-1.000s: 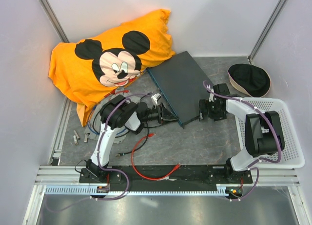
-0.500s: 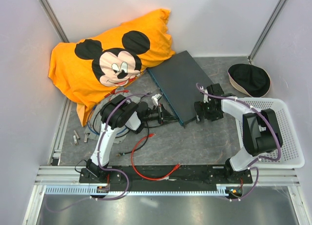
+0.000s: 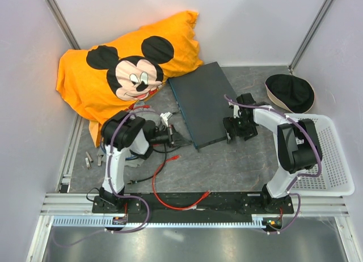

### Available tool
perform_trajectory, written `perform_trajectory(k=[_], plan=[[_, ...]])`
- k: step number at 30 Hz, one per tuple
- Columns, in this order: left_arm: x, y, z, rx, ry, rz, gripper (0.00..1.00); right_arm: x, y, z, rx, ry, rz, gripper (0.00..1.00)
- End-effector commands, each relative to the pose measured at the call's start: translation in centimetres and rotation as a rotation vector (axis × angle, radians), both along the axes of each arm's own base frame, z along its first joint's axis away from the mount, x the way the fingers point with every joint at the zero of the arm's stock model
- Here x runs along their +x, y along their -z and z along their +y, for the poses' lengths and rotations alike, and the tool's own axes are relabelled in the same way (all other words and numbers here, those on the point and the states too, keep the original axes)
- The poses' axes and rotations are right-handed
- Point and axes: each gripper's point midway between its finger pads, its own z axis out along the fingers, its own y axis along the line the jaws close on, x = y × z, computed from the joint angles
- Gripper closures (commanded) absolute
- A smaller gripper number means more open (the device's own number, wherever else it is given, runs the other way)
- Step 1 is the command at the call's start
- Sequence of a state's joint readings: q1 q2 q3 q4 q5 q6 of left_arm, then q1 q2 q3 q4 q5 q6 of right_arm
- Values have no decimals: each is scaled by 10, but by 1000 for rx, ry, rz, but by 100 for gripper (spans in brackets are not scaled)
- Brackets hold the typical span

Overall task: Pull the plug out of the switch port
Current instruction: Pull the connector from the switch port, then place the connector at the center of the board.

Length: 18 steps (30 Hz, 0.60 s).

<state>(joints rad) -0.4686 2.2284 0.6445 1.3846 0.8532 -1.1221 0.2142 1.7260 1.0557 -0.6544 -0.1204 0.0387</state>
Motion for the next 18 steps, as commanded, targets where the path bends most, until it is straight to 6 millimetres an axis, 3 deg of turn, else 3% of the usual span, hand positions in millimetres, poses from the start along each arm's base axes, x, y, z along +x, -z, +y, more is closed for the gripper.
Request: perform_trajectory(k=[1,6,7,9,14,17,18], plan=[[-44,13,40,58,217,-53,98,69,-7,25,103,43,-214,2],[-13,-1,48,145,174,-60,98,68,-7,26,105,33,-215,2],[-22,6,52,184,194,17,99,69,-8,26,101,29,-221,2],[-20,4,60,212,198,-28,98,71,-11,25,94,20,-234,2],[-16,-34,69,232,226,-207,98,77,-25,27,100,-1,-275,2],[-9,-68,74,297,229,-333,98,79,-40,26,104,6,-312,2],[2,-86,72,302,225,-395,98,80,-46,25,104,13,-325,2]])
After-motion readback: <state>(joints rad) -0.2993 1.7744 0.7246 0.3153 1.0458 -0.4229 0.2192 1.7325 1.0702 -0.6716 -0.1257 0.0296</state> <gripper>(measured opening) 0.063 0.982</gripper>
